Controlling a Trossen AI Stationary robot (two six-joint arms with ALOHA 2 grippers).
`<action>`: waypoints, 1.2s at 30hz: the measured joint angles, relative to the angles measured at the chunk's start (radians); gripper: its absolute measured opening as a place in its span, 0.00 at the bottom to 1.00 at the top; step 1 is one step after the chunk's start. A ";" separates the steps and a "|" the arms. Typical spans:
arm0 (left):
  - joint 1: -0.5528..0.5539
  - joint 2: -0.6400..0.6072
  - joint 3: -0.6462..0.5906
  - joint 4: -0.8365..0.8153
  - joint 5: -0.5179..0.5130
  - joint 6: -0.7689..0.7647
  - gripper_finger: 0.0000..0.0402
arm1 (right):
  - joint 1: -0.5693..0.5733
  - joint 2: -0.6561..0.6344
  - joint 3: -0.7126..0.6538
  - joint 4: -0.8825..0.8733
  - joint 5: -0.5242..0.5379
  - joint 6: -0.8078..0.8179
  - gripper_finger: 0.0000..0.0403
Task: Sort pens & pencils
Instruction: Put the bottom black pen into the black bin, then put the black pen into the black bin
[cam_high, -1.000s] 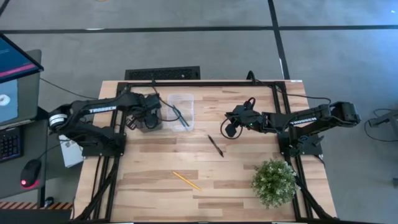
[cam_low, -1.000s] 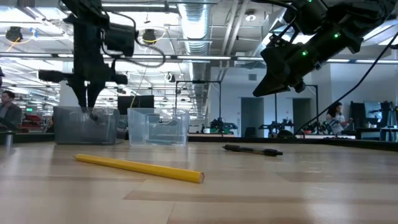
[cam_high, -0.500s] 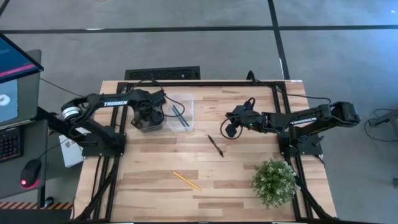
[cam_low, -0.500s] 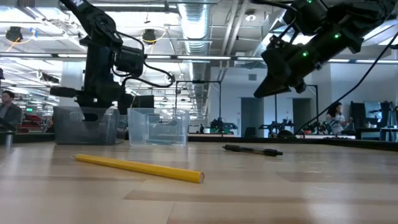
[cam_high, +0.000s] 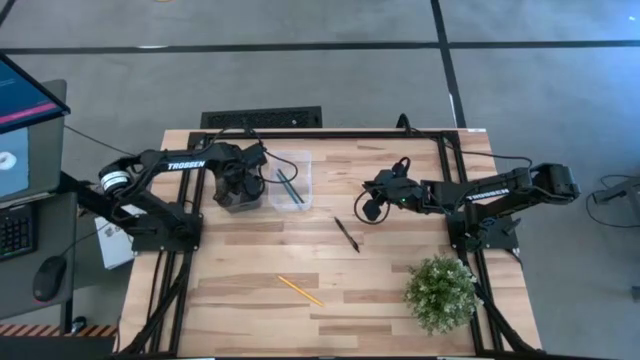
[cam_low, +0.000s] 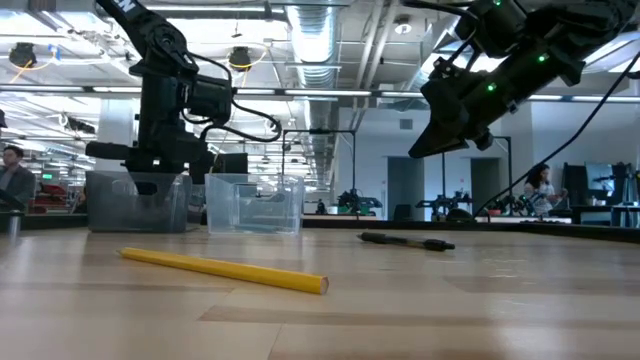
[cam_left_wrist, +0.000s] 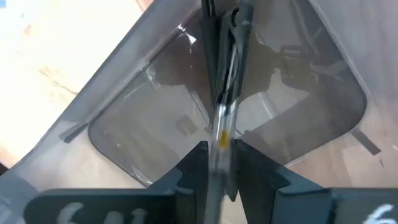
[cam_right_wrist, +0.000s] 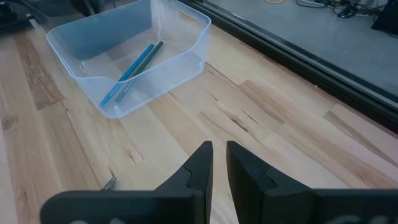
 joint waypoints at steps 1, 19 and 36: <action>0.000 0.000 0.000 0.000 0.002 -0.002 0.17 | 0.000 0.000 0.000 0.000 0.000 0.000 0.17; 0.000 -0.007 0.000 0.008 0.023 -0.072 0.18 | 0.000 0.000 0.000 0.000 0.000 0.001 0.17; -0.039 -0.339 0.000 0.030 0.090 -0.231 0.18 | 0.000 0.000 0.000 0.002 0.000 0.001 0.17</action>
